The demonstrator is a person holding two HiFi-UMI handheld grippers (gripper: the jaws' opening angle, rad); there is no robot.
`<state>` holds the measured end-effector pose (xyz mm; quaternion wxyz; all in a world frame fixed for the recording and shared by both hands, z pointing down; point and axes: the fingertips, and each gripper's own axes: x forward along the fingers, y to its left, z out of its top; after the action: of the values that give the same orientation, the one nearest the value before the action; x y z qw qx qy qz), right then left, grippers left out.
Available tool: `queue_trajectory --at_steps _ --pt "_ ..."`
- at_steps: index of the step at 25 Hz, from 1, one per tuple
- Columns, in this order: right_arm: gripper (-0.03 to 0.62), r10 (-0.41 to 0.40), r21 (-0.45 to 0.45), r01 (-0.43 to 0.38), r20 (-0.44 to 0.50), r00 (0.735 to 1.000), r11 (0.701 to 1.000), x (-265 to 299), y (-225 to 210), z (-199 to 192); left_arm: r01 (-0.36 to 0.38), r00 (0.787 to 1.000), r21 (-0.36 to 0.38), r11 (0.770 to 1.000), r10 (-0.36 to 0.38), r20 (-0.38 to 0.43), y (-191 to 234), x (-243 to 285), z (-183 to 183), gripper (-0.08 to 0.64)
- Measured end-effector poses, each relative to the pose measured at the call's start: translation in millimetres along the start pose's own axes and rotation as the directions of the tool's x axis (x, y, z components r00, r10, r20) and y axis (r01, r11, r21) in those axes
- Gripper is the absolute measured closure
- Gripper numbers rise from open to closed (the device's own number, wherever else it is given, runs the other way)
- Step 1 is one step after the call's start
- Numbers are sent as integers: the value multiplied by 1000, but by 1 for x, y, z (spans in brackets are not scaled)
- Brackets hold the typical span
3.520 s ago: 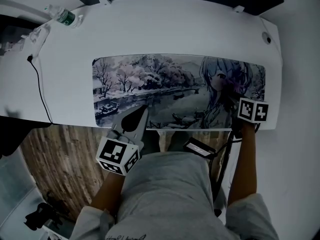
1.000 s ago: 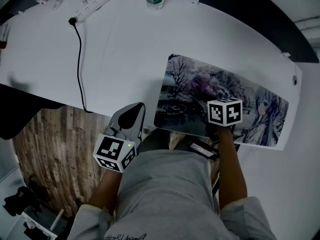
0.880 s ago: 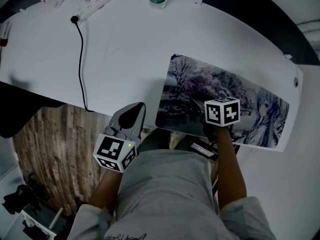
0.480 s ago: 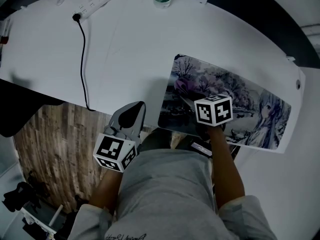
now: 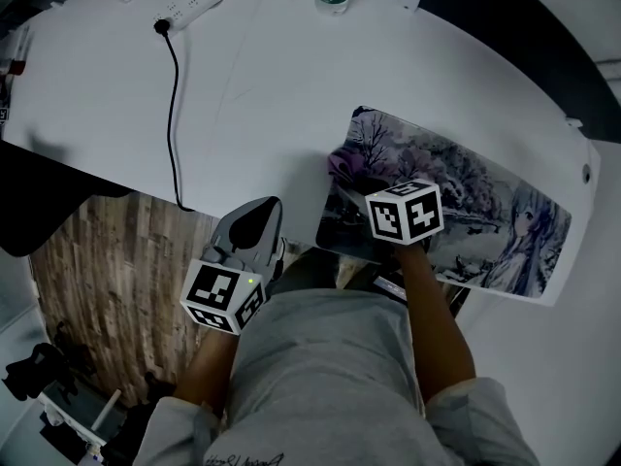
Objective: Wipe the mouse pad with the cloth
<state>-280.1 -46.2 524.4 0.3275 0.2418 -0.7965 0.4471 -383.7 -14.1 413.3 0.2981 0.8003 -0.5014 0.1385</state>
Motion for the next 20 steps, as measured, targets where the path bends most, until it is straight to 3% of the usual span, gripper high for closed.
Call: queue_trajectory --at_steps 13,20 --pt "497 70 -59 -69 15 997 996 13 20 4 -19 1000 28 999 19 0 -16 -8 3 546" --pt "497 131 -86 -123 91 987 989 -17 18 11 -46 999 44 998 46 -7 -35 -12 0 547"
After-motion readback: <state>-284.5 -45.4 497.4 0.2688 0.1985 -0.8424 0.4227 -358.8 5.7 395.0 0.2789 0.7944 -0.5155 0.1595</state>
